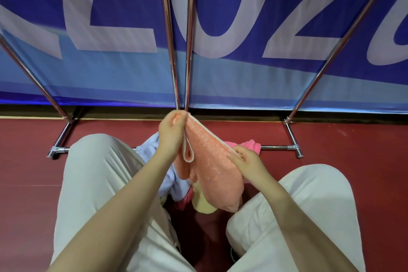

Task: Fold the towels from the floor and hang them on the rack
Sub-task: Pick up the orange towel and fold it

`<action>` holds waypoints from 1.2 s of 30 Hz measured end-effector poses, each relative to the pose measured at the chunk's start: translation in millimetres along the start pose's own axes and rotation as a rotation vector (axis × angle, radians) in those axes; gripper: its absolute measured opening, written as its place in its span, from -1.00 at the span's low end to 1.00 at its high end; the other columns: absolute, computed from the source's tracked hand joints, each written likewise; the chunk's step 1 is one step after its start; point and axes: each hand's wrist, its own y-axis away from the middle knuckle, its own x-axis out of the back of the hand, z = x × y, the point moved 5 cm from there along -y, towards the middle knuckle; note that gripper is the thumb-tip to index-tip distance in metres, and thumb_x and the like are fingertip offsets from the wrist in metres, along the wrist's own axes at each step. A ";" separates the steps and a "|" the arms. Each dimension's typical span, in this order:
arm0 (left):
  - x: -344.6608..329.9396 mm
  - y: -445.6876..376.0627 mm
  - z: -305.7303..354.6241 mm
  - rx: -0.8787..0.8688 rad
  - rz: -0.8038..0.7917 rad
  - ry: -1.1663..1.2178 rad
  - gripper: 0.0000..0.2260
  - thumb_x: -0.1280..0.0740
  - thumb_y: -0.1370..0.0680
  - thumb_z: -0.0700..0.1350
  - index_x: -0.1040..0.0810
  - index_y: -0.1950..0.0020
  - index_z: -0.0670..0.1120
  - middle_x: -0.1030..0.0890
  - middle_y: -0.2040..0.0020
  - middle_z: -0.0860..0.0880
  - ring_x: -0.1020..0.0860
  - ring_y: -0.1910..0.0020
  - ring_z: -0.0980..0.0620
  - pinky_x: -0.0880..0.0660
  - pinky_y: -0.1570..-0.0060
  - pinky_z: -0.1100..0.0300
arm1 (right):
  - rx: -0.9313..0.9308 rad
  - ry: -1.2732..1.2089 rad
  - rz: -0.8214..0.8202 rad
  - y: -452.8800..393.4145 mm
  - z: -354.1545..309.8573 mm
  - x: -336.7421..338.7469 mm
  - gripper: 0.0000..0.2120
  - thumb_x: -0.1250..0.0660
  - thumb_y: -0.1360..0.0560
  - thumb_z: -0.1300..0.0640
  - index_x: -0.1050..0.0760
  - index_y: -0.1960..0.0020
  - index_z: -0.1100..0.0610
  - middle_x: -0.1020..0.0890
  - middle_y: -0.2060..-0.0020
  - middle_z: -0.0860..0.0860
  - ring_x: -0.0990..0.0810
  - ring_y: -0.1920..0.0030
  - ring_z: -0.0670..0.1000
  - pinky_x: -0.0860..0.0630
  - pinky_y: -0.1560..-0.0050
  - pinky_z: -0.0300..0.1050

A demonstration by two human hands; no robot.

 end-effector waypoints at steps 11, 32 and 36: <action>48.3 -20.1 -5.3 0.063 0.253 0.030 -0.79 -0.25 -0.60 -0.15 -0.53 0.23 -0.01 -0.53 0.30 0.06 -0.46 0.31 0.19 -0.42 0.24 0.36 | -0.081 -0.152 -0.023 -0.2 -1.5 -7.0 -0.88 -0.38 -0.51 0.13 -0.57 0.21 0.04 -0.61 0.30 -0.02 -0.53 0.24 -0.15 -0.43 0.14 -0.22; -66.5 62.0 -48.3 0.072 -0.430 -0.188 -0.79 -0.25 -0.61 -0.19 -0.62 -0.17 -0.05 -0.58 -0.06 0.14 -0.51 -0.05 0.24 -0.34 -0.06 0.50 | 0.006 -0.286 0.180 8.9 -17.8 17.9 -0.84 -0.29 -0.52 0.32 -0.56 0.17 0.13 -0.62 0.23 -0.10 -0.56 0.19 -0.30 -0.41 0.12 -0.48; -82.4 76.2 -45.2 0.052 -0.562 -0.218 -0.86 -0.26 -0.62 -0.03 -0.59 -0.05 0.18 -0.60 0.02 0.27 -0.51 -0.01 0.38 -0.37 -0.08 0.46 | -0.034 -0.378 0.214 8.7 -11.9 23.0 -0.90 -0.29 -0.53 0.30 -0.57 0.12 0.20 -0.64 0.19 -0.02 -0.59 0.16 -0.20 -0.47 0.06 -0.35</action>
